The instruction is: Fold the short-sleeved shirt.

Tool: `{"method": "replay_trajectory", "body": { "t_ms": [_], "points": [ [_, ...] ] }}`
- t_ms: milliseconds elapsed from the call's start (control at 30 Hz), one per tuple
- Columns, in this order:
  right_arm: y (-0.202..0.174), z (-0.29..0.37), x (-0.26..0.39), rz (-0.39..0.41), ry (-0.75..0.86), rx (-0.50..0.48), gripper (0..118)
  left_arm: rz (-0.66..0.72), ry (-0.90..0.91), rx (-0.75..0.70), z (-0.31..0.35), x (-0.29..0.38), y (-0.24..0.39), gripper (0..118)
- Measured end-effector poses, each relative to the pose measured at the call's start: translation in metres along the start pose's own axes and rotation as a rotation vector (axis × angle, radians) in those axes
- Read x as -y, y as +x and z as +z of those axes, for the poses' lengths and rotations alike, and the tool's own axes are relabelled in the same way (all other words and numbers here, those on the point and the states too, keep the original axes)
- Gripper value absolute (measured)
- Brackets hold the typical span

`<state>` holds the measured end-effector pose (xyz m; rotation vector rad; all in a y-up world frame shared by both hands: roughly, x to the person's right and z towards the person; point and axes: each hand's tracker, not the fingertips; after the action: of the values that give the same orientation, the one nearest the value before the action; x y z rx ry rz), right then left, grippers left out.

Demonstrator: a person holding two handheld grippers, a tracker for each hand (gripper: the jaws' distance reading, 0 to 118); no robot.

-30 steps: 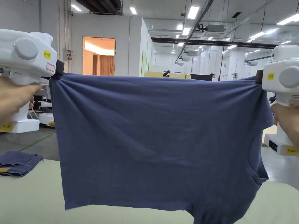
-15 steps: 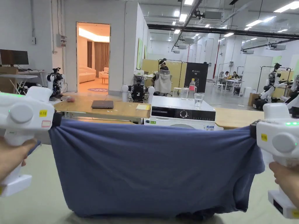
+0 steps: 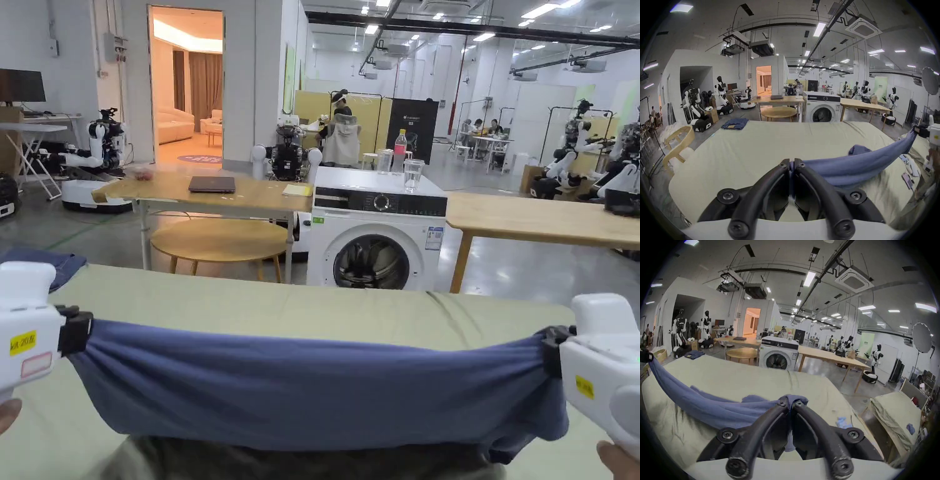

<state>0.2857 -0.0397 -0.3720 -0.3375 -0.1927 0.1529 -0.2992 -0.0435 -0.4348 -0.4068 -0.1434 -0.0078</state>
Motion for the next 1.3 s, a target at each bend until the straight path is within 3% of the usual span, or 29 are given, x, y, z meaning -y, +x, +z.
{"method": "replay_trajectory", "body": {
  "t_ms": [233, 500, 800, 967, 1033, 1067, 1100, 1133, 1300],
  "points": [
    [-0.019, 0.055, 0.089, 0.062, -0.113, -0.013, 1, -0.008, -0.084, -0.031, 0.038, 0.104, 0.008, 0],
    [-0.027, 0.061, 0.181, 0.04, -0.299, -0.041, 1, 0.036, -0.232, -0.031, 0.054, 0.192, 0.02, 0],
    [-0.026, 0.027, 0.244, -0.025, -0.535, -0.098, 1, 0.075, -0.471, -0.036, 0.023, 0.233, 0.022, 0],
    [-0.029, 0.02, 0.247, -0.029, -0.552, -0.098, 3, 0.07, -0.513, -0.036, 0.012, 0.246, 0.025, 0],
    [-0.033, 0.024, 0.239, 0.004, -0.553, -0.084, 18, 0.054, -0.503, -0.049, 0.014, 0.244, 0.028, 4],
    [-0.035, 0.025, 0.236, 0.023, -0.552, -0.064, 34, 0.049, -0.504, -0.051, 0.014, 0.243, 0.028, 14],
    [-0.038, 0.027, 0.231, 0.042, -0.547, -0.039, 50, 0.042, -0.507, -0.064, 0.014, 0.239, 0.03, 32],
    [-0.039, 0.03, 0.225, 0.04, -0.532, -0.031, 54, 0.031, -0.511, -0.093, 0.016, 0.234, 0.031, 45],
    [-0.046, 0.038, 0.18, -0.054, -0.385, -0.048, 54, 0.079, -0.354, -0.038, 0.027, 0.203, 0.031, 47]
  ]
}}
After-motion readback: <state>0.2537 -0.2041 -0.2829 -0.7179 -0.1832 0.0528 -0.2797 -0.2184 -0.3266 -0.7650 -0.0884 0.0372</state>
